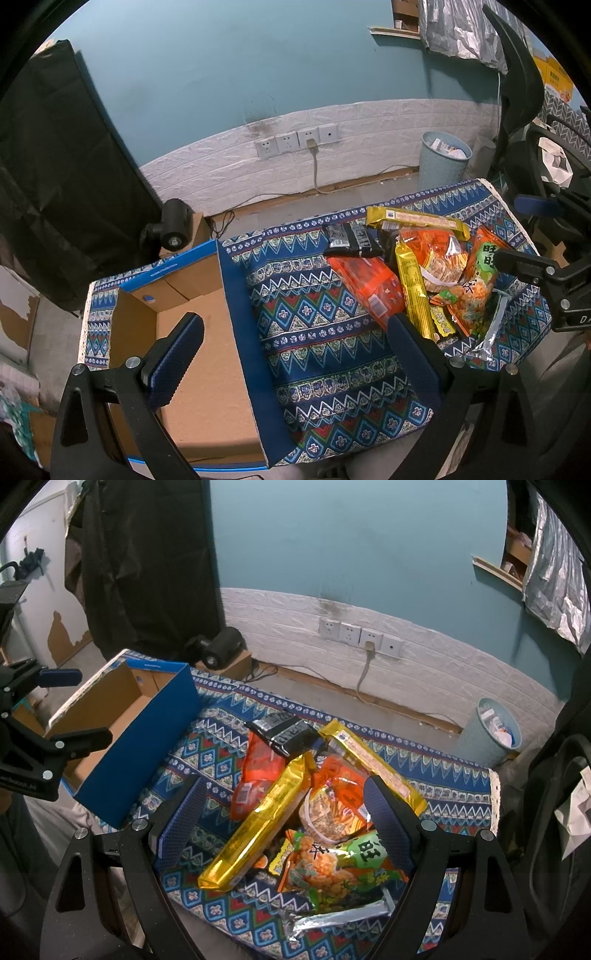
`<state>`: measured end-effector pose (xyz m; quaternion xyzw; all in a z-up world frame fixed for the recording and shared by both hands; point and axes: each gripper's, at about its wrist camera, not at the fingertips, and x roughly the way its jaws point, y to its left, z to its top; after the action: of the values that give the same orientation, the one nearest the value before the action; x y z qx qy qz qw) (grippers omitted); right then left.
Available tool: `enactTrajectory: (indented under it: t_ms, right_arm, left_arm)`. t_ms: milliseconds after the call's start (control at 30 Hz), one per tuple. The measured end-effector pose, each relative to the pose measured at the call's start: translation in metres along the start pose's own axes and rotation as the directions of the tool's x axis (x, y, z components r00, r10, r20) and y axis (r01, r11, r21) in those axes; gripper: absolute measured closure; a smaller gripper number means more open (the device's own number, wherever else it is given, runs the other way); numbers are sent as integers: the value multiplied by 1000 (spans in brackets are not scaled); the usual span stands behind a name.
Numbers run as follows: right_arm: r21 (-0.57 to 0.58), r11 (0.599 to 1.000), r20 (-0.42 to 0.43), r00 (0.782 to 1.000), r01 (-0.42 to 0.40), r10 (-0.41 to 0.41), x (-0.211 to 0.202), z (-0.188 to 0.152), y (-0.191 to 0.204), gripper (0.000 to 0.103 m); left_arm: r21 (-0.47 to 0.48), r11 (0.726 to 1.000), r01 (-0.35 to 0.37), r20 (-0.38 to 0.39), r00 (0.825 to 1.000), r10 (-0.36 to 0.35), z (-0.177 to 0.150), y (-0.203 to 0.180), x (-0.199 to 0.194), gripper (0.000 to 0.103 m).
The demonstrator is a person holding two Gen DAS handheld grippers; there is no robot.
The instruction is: Organize snacks
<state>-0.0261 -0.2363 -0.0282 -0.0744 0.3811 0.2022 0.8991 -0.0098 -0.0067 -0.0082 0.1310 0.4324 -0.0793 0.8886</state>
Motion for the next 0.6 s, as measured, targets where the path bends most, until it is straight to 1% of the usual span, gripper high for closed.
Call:
enactTrajectory:
  t_ms: [600]
  right_arm:
    - [2, 1000, -8, 1000, 2, -2, 0, 1, -1, 18]
  left_arm:
    - [2, 1000, 1, -2, 1000, -1, -1, -2, 1, 2]
